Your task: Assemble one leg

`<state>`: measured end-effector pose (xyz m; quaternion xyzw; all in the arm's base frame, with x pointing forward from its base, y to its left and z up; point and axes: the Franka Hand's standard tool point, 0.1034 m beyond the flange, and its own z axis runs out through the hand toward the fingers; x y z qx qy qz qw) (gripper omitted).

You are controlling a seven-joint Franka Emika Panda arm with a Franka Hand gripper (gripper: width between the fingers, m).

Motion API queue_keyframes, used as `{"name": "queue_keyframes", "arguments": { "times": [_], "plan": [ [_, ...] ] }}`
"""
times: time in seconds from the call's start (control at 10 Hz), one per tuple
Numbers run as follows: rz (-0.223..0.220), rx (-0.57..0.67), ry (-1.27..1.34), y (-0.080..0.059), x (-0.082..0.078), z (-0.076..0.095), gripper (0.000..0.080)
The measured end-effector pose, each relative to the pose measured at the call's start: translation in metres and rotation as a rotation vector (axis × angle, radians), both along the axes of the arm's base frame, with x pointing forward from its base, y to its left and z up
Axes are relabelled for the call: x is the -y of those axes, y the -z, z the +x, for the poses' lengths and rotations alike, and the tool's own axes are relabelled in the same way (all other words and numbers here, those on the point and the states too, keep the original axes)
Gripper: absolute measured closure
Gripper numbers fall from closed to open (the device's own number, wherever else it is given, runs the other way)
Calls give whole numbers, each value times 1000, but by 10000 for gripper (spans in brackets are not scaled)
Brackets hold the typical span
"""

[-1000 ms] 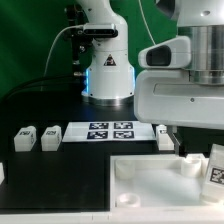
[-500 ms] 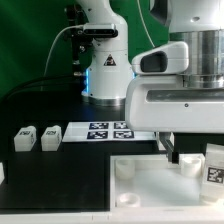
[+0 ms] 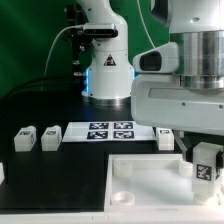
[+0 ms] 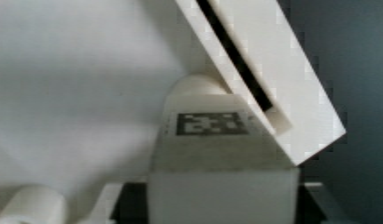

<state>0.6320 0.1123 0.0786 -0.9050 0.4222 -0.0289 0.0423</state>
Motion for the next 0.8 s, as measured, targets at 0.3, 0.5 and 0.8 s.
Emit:
{"name": "queue_keyframes", "arguments": {
  "times": [0.3,0.5,0.8],
  "plan": [
    [83,-55,615,3,2,0,507],
    [125,-75,923,3,0,-2,505],
    [126,-79,960,4,-2,-3,337]
  ]
}}
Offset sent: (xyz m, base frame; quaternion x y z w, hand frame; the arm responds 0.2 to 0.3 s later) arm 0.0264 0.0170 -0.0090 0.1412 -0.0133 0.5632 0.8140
